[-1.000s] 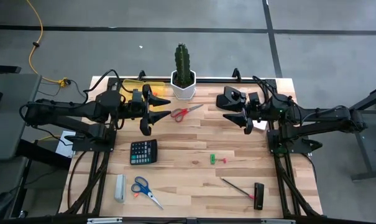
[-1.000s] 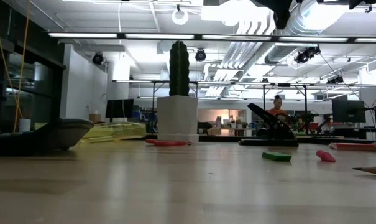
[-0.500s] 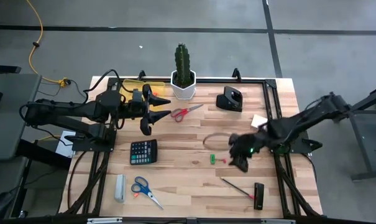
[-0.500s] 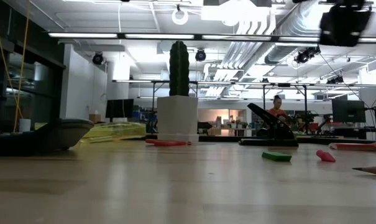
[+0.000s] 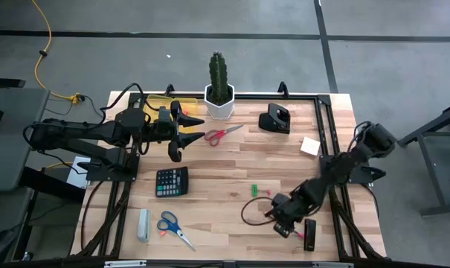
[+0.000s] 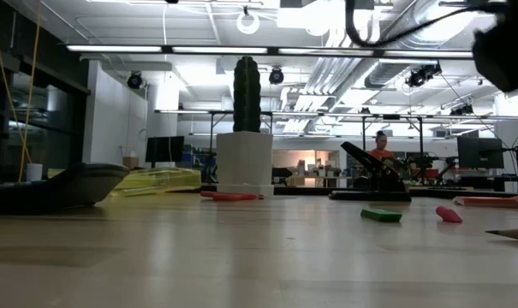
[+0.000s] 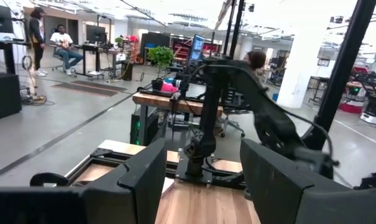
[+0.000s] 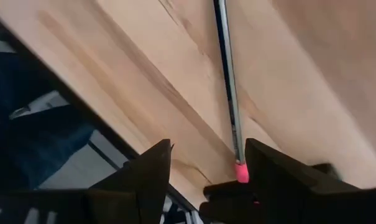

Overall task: Pack school essentials
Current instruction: Put the black pencil into the transparent yellow supply box

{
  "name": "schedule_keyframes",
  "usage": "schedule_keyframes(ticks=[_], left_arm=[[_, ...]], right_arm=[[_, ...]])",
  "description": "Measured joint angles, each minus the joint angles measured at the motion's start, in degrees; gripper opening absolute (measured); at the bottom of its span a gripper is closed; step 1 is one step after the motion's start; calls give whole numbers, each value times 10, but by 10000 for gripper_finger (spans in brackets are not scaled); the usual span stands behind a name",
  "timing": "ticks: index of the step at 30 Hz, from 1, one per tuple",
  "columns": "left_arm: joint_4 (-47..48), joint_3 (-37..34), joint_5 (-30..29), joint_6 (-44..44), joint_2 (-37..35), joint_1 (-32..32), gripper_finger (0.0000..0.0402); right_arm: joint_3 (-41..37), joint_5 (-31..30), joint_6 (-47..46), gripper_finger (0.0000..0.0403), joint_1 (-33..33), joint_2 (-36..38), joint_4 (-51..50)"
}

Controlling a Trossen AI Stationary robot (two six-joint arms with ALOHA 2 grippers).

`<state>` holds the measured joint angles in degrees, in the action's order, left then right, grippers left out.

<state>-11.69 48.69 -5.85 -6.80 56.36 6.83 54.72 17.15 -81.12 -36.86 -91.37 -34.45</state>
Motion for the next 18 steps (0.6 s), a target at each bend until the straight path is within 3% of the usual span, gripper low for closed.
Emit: schedule_keyframes(ticks=[7,18], left_arm=[[1,0,-26,49,0,0,193],[3,0,-27,50,0,0,193]], right_arm=[[0,4,-50,197,-16,-63,6],[5,-12,-89,196,-25,-117,-18]])
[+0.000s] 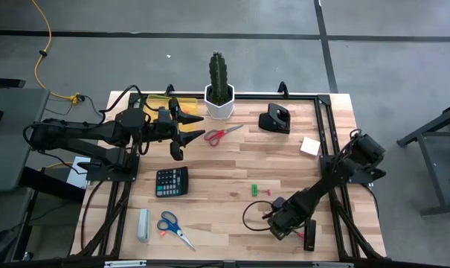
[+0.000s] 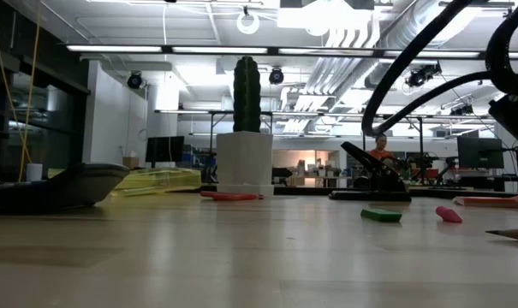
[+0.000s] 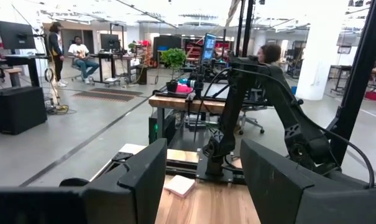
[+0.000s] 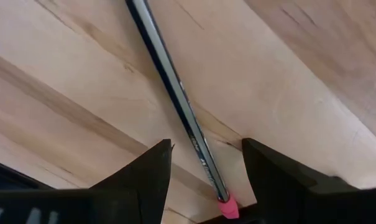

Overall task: Pack school essentials
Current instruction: Put the black pencil into the transparent yellow supply box

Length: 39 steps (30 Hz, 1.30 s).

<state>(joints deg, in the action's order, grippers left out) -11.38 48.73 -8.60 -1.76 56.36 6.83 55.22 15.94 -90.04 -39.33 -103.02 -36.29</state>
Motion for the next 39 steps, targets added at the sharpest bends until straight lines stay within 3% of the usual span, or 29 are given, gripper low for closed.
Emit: schedule_keyframes(ticks=[12,21,25,34,39], left_arm=[[0,0,-11,0,0,0,193],[0,0,-13,-1,0,0,193],[0,0,-13,-12,0,0,193],[0,0,-13,-15,0,0,193],[0,0,-12,-15,0,0,193]], right_arm=[[1,-48,15,197,9,-2,-136],[-1,-56,64,192,28,-2,-154],[-1,-54,39,160,28,-2,-148],[-2,-51,11,22,29,-2,-117],[-3,-51,30,15,29,2,-105]])
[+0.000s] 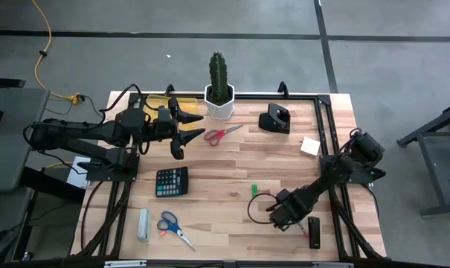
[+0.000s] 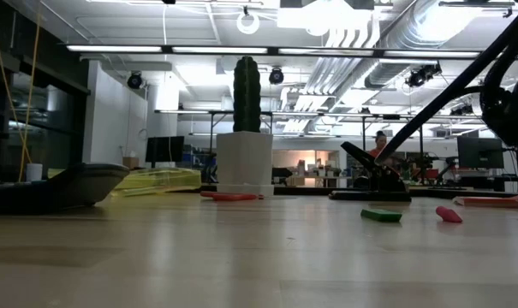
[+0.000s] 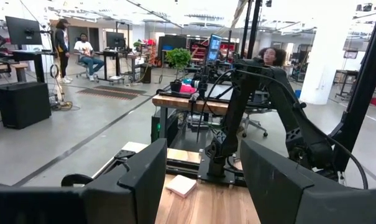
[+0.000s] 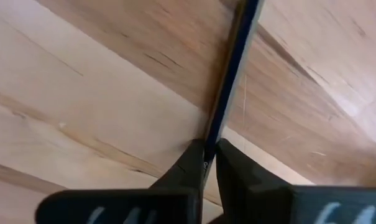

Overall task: Pack school essentials
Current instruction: Put the black pencil into the transparent yellow supply box

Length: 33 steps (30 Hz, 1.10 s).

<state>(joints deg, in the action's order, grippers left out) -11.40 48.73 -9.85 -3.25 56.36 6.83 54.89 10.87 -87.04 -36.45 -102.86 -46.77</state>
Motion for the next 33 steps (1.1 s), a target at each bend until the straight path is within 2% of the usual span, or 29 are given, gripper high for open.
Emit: schedule_keyframes(ticks=[4,7,13,19,23,29,31,33], left_arm=[[0,0,0,0,0,0,193],[0,0,0,0,0,0,193],[0,0,1,4,0,0,193],[19,0,1,4,0,0,193],[36,0,1,-12,0,0,193],[74,0,4,-76,0,-2,193],[95,0,4,-99,0,-2,193],[103,0,6,-110,7,-2,193]], right_arm=[[-5,-32,46,4,0,32,9],[-7,-112,93,4,4,70,16],[-18,-185,235,2,10,171,108],[-64,-224,330,1,60,282,169],[-110,-269,414,1,116,354,256],[-202,-270,532,0,234,415,520],[-210,-244,571,0,273,414,583],[-202,-208,606,0,306,403,605]])
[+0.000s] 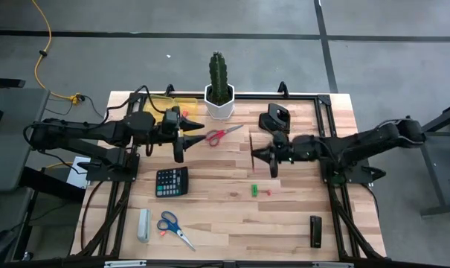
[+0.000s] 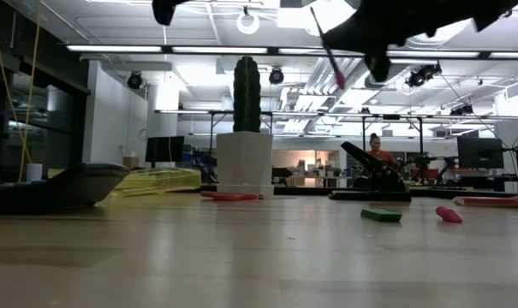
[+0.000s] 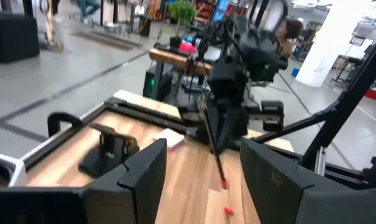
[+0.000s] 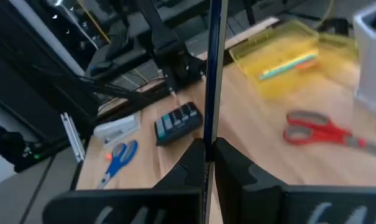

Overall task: Pack school essentials
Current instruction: Put the black pencil into the transparent yellow supply box

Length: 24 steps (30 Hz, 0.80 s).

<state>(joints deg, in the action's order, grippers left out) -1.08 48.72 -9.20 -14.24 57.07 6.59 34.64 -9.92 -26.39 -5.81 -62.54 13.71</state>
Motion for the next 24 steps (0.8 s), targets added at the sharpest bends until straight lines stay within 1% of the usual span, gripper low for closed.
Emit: schedule_keyframes(ticks=[2,3,6,8,12,16,19,24], left_arm=[[-11,-8,1,-8,9,0,193],[-30,-13,1,-11,16,0,193],[-121,-33,1,-13,40,0,193],[-174,-44,1,-29,66,0,193],[-235,-46,3,-69,128,0,193],[-336,-46,29,-78,189,0,193],[-405,-46,32,-77,220,0,193],[-410,-46,31,-82,240,0,193]], right_arm=[[13,39,30,0,26,-13,-3],[22,59,44,0,37,-20,-3],[45,112,75,0,60,-39,8],[60,136,91,0,70,-53,11],[91,150,119,0,82,-76,16],[114,166,134,0,91,-102,12],[128,177,134,0,93,-116,16],[133,178,134,0,93,-131,35]])
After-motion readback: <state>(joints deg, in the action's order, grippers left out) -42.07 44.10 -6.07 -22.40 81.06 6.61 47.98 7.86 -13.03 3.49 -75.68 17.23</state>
